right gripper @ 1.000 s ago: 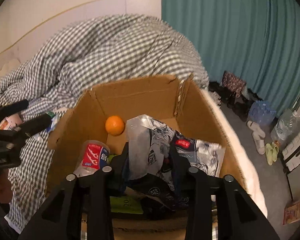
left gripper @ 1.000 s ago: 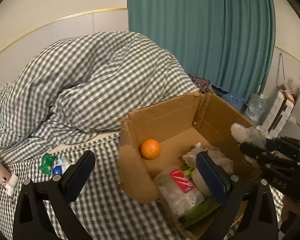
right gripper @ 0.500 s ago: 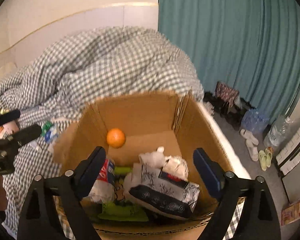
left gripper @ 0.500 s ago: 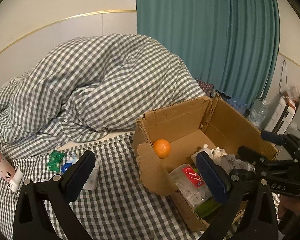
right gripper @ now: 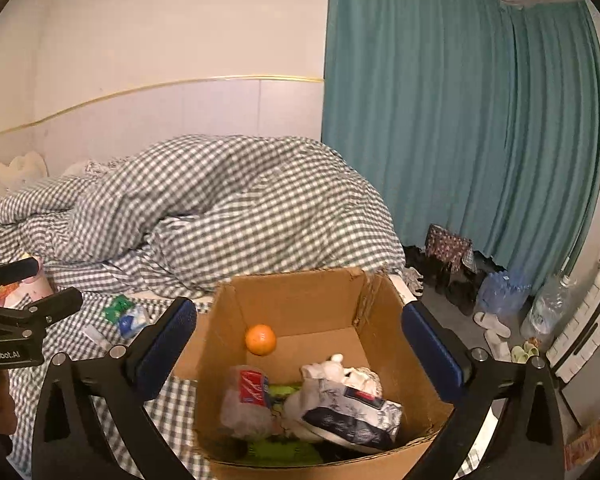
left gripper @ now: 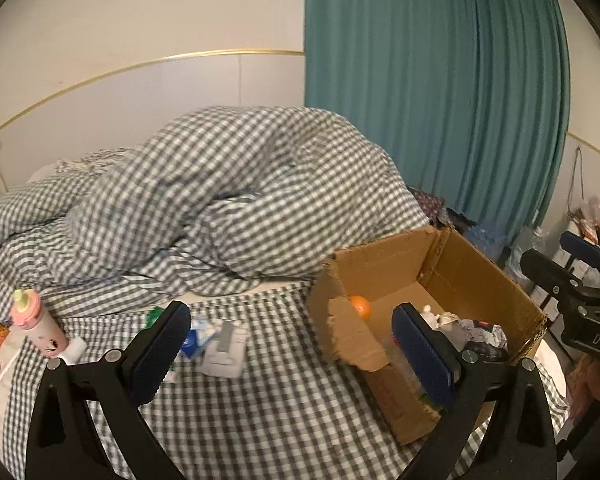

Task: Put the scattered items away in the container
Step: 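Move both tools back from the box toward the items on the bed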

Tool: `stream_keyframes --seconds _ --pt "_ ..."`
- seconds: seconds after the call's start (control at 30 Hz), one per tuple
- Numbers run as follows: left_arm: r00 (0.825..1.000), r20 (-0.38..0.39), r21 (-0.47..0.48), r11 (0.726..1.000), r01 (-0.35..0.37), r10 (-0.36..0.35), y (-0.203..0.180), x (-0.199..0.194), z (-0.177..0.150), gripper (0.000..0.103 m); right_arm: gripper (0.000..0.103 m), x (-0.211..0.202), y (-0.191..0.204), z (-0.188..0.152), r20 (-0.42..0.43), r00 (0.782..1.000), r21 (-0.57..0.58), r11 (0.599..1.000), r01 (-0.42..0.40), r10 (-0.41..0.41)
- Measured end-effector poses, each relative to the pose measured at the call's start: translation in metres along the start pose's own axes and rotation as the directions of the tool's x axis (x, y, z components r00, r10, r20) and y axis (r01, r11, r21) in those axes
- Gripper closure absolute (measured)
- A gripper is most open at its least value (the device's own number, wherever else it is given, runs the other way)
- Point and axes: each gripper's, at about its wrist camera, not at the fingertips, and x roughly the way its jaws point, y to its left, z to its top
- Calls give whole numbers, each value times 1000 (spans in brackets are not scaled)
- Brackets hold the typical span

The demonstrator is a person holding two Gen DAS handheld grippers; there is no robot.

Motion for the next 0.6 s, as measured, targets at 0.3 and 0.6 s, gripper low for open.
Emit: stream_keyframes --seconds 0.3,0.6 --pt "996 28 -46 996 -77 79 52 -39 -4 0 0 -20 40 8 25 998 -33 998 -50 51" --pt "985 40 -107 980 -165 170 110 -69 -16 0 0 -24 88 10 20 994 -77 991 -106 108"
